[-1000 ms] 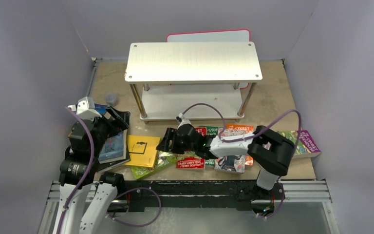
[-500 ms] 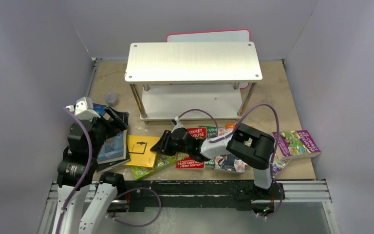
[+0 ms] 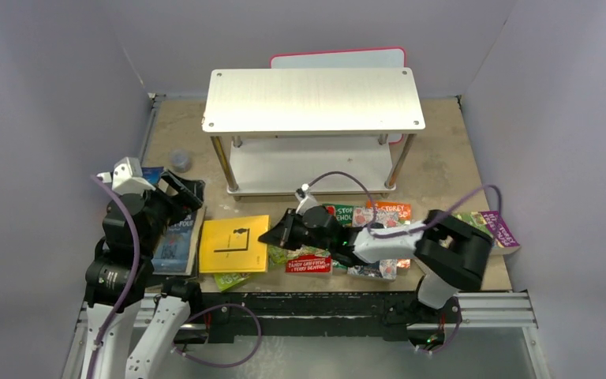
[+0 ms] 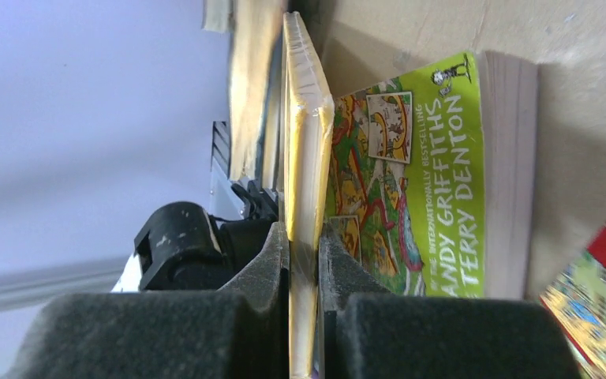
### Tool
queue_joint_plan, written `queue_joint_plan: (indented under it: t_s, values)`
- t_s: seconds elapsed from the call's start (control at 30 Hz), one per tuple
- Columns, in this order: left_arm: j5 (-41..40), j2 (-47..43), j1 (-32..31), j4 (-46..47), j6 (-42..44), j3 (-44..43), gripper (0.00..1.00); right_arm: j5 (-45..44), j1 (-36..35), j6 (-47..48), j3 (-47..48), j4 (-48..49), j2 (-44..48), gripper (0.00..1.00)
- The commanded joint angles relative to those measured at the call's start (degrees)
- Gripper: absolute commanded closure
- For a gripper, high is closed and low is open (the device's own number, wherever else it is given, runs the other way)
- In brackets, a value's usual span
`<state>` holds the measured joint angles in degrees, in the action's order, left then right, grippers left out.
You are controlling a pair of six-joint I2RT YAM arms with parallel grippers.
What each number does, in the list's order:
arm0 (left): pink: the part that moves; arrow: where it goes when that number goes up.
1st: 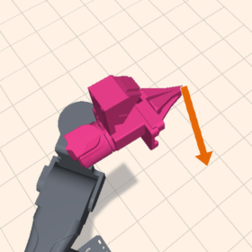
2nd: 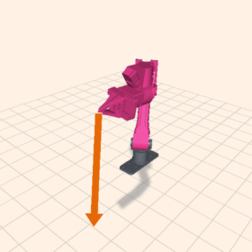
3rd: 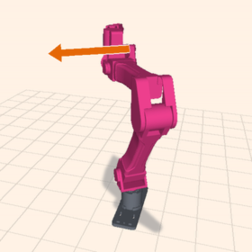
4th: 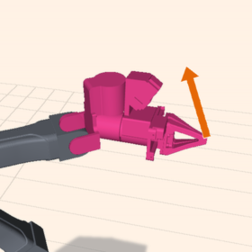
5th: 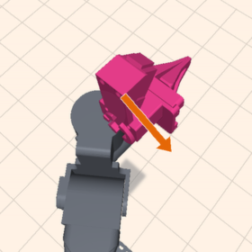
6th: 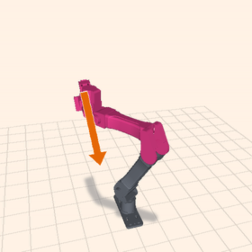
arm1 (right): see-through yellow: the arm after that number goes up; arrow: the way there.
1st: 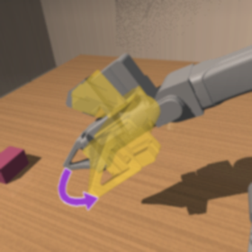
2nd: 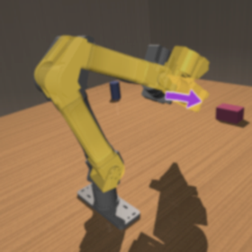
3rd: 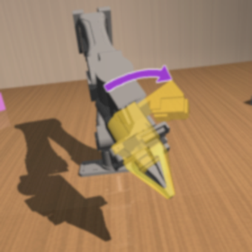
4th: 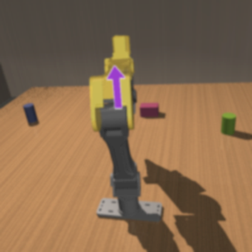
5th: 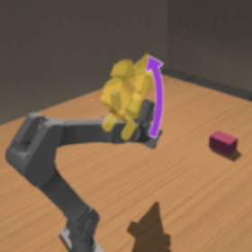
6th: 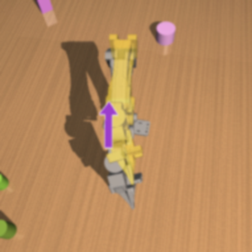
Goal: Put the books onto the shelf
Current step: Pick up the book from the center of the board.
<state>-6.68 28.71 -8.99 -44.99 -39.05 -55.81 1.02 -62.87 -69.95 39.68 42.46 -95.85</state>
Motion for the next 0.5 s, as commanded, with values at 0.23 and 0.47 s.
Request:
queue_joint_plan:
  t_s: [0.23,0.47]
  values:
    - [-9.0,0.7,0.5,-2.9,-6.6,-6.5,0.16,6.2,10.0,18.3,0.4,-24.1,31.5,1.00]
    - [-13.7,3.3,0.6,-2.1,-7.8,-9.2,0.17,15.3,14.2,21.8,3.9,-28.8,37.1,1.00]
